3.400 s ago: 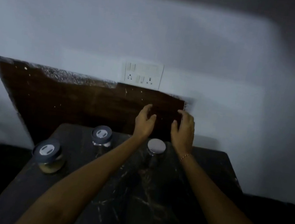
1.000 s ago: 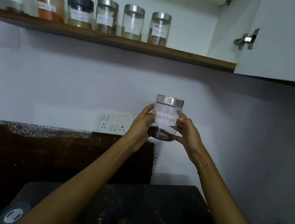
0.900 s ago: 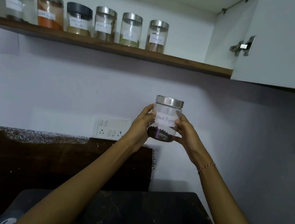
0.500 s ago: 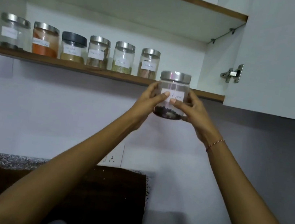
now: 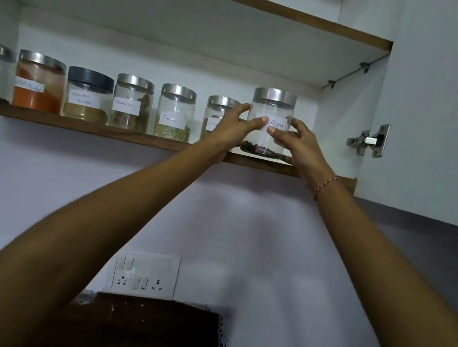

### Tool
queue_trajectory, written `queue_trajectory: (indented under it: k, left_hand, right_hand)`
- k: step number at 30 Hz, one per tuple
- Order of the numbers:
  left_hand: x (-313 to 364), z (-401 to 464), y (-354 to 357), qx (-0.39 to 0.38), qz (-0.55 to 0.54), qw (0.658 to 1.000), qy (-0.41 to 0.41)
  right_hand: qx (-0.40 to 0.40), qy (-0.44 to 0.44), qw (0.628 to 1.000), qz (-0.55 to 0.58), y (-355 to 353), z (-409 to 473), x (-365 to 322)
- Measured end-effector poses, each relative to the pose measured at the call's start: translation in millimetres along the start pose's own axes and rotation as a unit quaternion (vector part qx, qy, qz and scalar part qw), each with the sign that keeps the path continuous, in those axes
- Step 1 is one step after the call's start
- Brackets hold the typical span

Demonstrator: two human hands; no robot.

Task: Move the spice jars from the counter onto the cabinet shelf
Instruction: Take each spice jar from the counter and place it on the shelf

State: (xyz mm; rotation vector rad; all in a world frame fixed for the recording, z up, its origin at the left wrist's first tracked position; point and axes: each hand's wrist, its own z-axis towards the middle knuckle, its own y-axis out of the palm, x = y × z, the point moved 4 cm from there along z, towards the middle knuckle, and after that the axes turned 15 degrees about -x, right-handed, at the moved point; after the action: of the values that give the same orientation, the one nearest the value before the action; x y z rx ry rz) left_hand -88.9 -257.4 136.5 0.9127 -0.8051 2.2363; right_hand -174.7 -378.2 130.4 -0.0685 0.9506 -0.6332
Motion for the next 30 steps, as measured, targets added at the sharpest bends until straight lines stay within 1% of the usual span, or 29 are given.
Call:
queue_trajectory:
  k: [3, 6, 10, 15, 20, 22, 25, 27, 29, 30]
  left_hand:
    - [-13.1, 20.5, -2.6, 0.012, 0.012, 1.0, -0.02]
    - [-22.5, 39.3, -7.1, 0.036, -0.003, 0.998, -0.049]
    - [-30.9, 56.8, -9.6, 0.049, 0.026, 0.996, -0.073]
    - [-42.7, 68.1, -7.9, 0.024, 0.047, 0.992, -0.117]
    - [-40.8, 67.3, -4.6, -0.04, 0.057, 0.986, -0.155]
    - [-41.2, 66.5, -4.8, -0.039, 0.054, 0.984, -0.166]
    - [-42.7, 66.4, -6.7, -0.01, 0.066, 0.983, -0.173]
    - [-41.9, 64.5, -4.9, -0.011, 0.108, 0.98, -0.165]
    - [-39.6, 60.4, -1.8, -0.007, 0.212, 0.964, -0.159]
    - [-37.2, 56.0, 0.2, 0.016, 0.278, 0.948, -0.154]
  right_hand:
    - [-0.003, 0.013, 1.0, -0.008, -5.5, 18.2, 14.2]
    - [-0.005, 0.024, 0.999, -0.031, -10.7, 36.2, 21.6]
    - [-0.034, 0.06, 0.997, -0.037, -14.1, 56.4, 30.9]
    - [-0.068, 0.124, 0.989, -0.04, -17.8, 74.3, 47.5]
    - [-0.084, 0.158, 0.983, -0.034, -16.4, 86.2, 53.5]
    - [-0.094, 0.163, 0.981, -0.038, -15.2, 87.1, 53.9]
    - [-0.103, 0.158, 0.98, -0.06, -13.2, 86.7, 53.8]
    - [-0.107, 0.148, 0.98, -0.079, -10.5, 84.3, 52.6]
    - [-0.102, 0.146, 0.978, -0.113, -7.5, 80.2, 50.8]
    - [-0.086, 0.146, 0.976, -0.136, -7.8, 77.7, 49.6]
